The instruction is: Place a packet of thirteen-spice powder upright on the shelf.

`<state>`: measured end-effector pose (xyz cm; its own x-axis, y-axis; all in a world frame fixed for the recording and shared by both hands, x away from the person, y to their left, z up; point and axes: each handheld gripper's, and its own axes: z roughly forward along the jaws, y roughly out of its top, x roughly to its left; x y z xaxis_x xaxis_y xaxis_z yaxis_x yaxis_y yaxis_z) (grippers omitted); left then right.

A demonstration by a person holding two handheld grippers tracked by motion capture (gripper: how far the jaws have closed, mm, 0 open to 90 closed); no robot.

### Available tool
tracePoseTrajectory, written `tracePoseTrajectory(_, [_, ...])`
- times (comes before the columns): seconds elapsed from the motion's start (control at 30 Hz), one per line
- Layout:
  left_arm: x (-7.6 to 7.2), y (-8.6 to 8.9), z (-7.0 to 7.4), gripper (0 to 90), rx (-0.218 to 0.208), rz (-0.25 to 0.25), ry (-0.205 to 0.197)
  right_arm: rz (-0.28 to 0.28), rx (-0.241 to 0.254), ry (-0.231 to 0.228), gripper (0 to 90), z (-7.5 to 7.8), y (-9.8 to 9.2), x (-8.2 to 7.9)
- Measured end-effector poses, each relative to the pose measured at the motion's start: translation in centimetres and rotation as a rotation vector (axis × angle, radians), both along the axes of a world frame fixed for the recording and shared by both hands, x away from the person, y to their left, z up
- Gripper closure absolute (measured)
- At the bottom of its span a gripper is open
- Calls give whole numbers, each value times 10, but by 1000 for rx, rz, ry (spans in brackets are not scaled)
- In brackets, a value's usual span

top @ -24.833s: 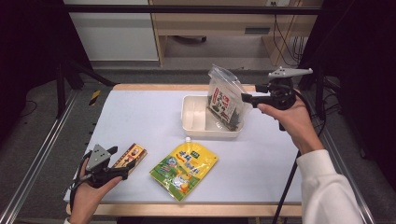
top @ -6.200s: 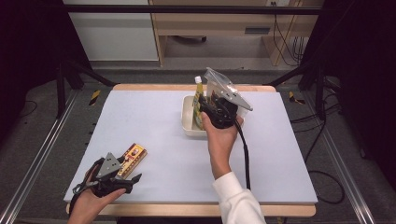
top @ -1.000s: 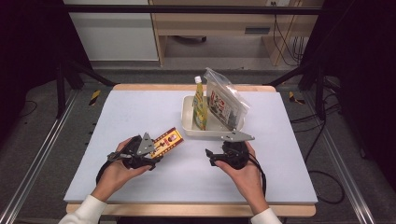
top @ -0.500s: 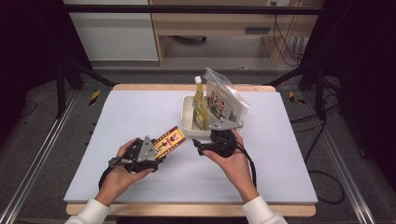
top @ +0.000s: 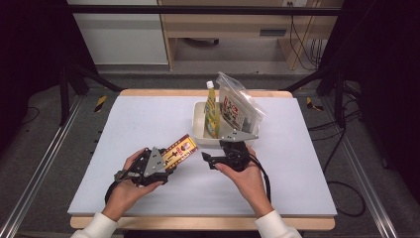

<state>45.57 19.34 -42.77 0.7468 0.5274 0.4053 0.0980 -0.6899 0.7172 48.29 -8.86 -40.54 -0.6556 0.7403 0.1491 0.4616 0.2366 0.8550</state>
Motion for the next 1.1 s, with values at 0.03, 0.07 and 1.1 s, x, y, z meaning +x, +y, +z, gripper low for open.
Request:
tracePoseTrajectory(0.03, [0,0,0,325,2,-5,-1,1,-4,0,208,0,0,0])
tracePoseTrajectory(0.07, [-1,-1,0,325,3,-8,-3,9,-14,-10,203,0,1,-1])
tracePoseTrajectory(1.1, [-15,-26,0,325,-13,-110,-40,123,45,86,185,-7,14,1])
